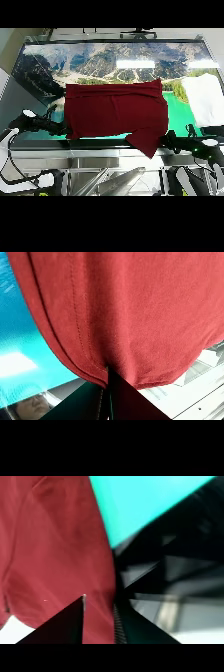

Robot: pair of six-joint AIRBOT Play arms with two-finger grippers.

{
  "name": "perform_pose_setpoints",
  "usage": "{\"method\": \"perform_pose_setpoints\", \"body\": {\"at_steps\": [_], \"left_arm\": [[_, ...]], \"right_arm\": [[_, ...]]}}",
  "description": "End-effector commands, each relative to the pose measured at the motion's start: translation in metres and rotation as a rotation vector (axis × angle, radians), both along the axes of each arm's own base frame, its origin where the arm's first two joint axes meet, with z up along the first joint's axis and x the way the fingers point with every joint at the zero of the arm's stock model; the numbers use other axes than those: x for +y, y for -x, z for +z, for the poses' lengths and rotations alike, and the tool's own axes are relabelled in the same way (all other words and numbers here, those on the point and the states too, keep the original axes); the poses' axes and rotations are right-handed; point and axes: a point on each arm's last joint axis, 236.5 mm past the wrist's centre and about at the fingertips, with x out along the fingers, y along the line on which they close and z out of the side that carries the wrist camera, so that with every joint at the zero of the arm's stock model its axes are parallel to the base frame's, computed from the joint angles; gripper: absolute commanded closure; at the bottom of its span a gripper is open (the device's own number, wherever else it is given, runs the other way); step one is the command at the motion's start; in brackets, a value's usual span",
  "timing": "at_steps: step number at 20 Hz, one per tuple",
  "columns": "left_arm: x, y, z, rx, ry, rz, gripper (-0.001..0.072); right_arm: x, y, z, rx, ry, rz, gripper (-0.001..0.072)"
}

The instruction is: Fold the shirts.

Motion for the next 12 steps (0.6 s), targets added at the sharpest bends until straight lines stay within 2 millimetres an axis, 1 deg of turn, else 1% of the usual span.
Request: {"method": "perform_pose_setpoints", "body": {"at_steps": [1, 4, 5, 10, 12], "left_arm": [[0.000, 0.000, 0.001, 0.001, 0.004, 0.003, 0.0678], [-0.001, 0.000, 0.001, 0.001, 0.005, 0.003, 0.0678], [-0.001, 0.000, 0.001, 0.001, 0.004, 0.003, 0.0678], [0.000, -0.002, 0.000, -0.006, -0.002, 0.008, 0.0678], [0.000, -0.002, 0.000, -0.005, -0.001, 0.007, 0.0678]], "right_arm": [[0.003, -0.017, -0.001, -0.120, 0.003, -0.006, 0.0459], [0.007, -0.035, 0.014, -0.213, -0.033, -0.026, 0.0462], [0.006, -0.037, 0.015, -0.218, -0.036, -0.036, 0.0462], [0.010, -0.033, 0.004, -0.191, -0.057, -0.018, 0.0471], [0.014, -0.033, 0.003, -0.189, -0.089, -0.014, 0.0687]]}}
